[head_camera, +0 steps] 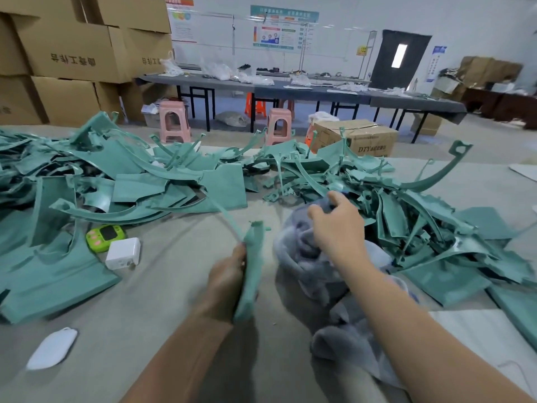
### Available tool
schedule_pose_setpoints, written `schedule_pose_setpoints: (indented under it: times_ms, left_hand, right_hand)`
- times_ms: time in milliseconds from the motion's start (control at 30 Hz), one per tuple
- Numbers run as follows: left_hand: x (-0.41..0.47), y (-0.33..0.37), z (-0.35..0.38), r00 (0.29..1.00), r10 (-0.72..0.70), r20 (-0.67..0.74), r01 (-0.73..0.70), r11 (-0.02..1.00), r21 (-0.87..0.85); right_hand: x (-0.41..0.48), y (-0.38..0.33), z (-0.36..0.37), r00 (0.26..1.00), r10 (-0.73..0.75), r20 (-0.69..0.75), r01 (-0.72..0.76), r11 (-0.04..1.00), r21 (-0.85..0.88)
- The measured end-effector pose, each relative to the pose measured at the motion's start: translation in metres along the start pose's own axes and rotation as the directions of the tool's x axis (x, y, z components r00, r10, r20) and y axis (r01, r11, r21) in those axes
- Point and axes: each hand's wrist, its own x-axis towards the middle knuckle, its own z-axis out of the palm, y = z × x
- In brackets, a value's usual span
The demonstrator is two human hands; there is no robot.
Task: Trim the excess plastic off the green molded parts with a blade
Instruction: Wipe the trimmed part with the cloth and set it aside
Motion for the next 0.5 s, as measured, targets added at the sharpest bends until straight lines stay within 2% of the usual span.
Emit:
schedule_pose_setpoints:
  times_ms: [33,67,133,233,400,500]
  left_hand:
    - [0.002,0.001,0.000,0.992,0.039,-0.116,-0.037,0.999,0.025]
    - [0.002,0.002,-0.002,0.975,0.096,-0.201,-0.081,0.994,0.080]
    - [0.005,0.002,-0.004,0.933,0.235,-0.272,-0.169,0.955,0.244]
    - [-0.003,-0.002,-0.010,0.880,0.424,-0.215,-0.310,0.854,0.418]
    - [-0.025,0.004,0.006,0.913,0.373,0.167,-0.404,0.883,0.240]
    - [-0.046,-0.001,0.027,0.884,0.433,0.177,-0.468,0.834,0.292]
  right_hand:
    - [-0.014,0.002,-0.004,0.997,-0.061,0.051,0.057,0.995,0.079]
    - [-0.032,0.001,-0.005,0.985,-0.073,0.156,0.040,0.978,0.207]
    - [-0.069,0.000,-0.003,0.927,-0.067,0.369,-0.105,0.898,0.428]
    - [-0.102,0.013,0.005,0.924,-0.045,0.380,-0.148,0.874,0.463]
    - [-0.109,0.026,-0.025,0.906,0.087,0.413,-0.322,0.776,0.542]
    - [-0.123,0.037,-0.049,0.896,0.162,0.414,-0.390,0.733,0.558]
